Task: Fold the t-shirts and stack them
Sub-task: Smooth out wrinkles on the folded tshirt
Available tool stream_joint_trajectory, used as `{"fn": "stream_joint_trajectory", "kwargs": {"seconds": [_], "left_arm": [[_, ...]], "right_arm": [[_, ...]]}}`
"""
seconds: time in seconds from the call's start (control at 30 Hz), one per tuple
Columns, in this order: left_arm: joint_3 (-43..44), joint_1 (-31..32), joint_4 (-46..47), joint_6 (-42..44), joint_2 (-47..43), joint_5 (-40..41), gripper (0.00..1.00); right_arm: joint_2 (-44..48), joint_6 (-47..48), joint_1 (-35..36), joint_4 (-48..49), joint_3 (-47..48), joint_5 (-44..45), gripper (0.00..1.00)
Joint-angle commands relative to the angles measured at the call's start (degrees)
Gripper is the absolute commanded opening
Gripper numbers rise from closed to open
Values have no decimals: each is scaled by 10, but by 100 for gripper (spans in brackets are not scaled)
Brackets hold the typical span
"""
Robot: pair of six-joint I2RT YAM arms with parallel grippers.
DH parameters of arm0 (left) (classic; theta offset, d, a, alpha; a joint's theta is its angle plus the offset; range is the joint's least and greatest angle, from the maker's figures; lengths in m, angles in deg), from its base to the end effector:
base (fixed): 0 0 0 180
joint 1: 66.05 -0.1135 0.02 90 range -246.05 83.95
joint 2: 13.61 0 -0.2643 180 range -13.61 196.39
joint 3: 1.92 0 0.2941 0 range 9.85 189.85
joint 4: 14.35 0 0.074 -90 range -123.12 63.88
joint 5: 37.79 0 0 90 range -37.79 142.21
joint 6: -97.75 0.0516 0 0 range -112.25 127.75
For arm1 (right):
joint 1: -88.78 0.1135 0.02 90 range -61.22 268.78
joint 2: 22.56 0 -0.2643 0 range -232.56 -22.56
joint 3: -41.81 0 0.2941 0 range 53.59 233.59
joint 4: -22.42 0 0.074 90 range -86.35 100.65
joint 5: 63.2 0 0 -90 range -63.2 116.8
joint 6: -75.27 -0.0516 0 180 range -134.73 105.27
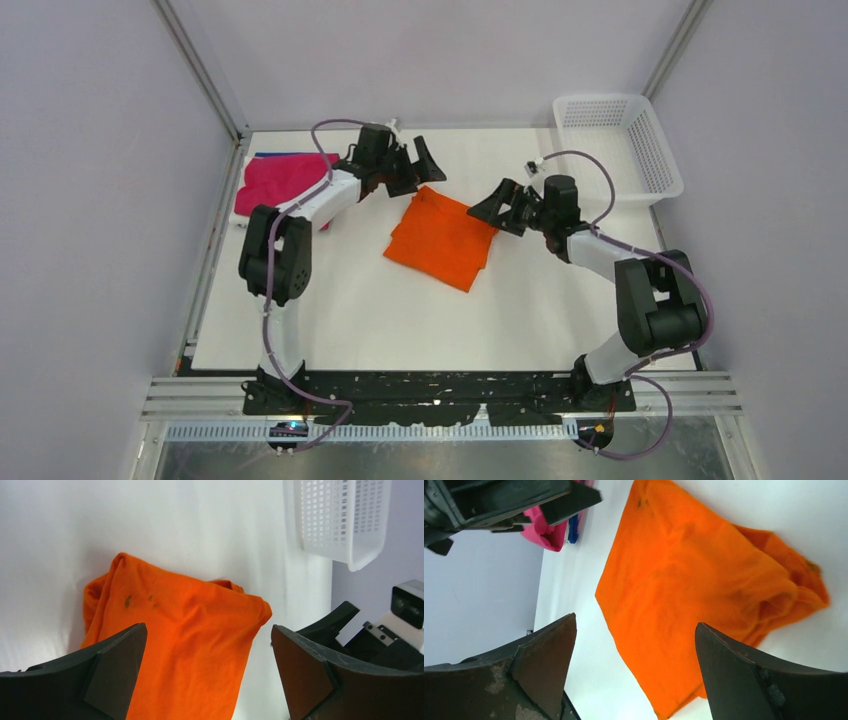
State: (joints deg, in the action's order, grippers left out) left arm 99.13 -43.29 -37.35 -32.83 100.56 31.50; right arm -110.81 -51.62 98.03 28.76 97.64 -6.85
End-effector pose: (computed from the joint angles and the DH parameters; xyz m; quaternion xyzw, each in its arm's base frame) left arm 0.4664 -0.2154 0.2158 -0.0554 0.8790 -0.3704 0.2952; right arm 0.3559 0.0869 0.1686 0.0452 0.8252 0.4245 0.3699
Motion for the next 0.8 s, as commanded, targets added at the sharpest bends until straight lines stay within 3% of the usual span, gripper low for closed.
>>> {"fn": "stream_joint_trajectory", "kwargs": {"seconds": [0.0,0.2,0.4,0.6,0.77], "left_arm": [[38,-1,86,-71,61,-66,100],[61,0,118,-144,137,-75,100],[18,6,97,-149,131,-72,100],[-133,27,109,-145,40,-60,100],[-264,55,119,-131,-59,-26,100]], "right_arm": [[-62,-24,22,56,51,-11,95],[-170,-48,9,74,88,-4,95],[-210,-44,-14,66,73,15,95],[-204,-20,-19,46,49,-1,95],[-141,27,-19,-21,0,6,95]]}}
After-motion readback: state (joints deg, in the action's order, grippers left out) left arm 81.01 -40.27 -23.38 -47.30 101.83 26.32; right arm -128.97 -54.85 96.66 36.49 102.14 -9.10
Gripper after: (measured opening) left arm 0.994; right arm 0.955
